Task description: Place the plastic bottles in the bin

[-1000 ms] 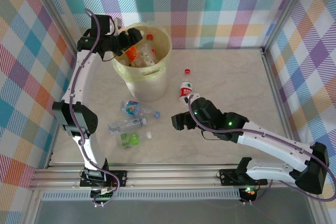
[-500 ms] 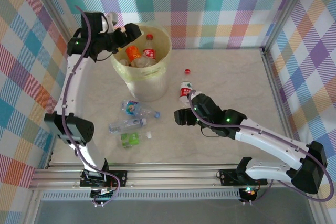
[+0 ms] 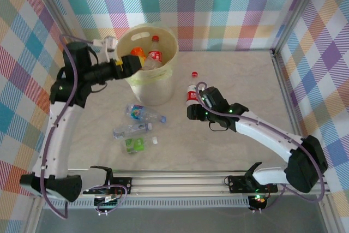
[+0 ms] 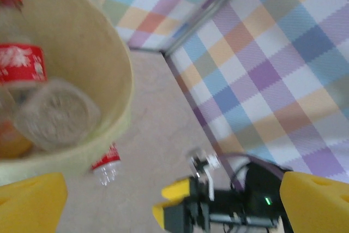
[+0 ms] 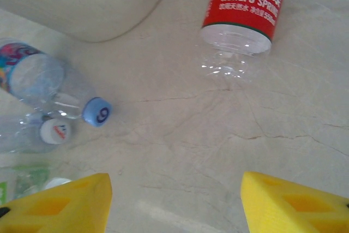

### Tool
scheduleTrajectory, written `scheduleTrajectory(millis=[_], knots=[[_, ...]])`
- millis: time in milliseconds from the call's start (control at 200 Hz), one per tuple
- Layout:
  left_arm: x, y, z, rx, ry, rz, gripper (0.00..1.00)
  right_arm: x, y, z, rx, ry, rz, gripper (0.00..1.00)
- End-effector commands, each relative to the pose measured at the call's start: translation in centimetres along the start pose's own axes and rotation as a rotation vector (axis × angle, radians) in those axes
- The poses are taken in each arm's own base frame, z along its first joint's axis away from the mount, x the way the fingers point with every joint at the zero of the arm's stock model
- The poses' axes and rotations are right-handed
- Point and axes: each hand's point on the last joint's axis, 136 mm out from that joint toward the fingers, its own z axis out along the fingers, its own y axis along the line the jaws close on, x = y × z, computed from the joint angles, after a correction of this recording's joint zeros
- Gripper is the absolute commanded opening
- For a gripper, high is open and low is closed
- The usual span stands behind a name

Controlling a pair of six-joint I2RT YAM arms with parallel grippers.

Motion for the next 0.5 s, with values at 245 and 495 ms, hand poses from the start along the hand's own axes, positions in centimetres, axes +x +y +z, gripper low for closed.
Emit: scheduleTrajectory(millis=[245, 495], knots=[[9.6, -2.7, -1.5, 0.156, 0.096, 0.004, 1.0, -2.1, -1.1, 4.5, 0.04, 0.046, 0.041, 0.75], [13.4, -2.3, -2.7, 0.158, 0.131, -0.015, 1.0, -3.8, -2.0, 7.6, 0.125, 0.07, 0.038, 0.85]])
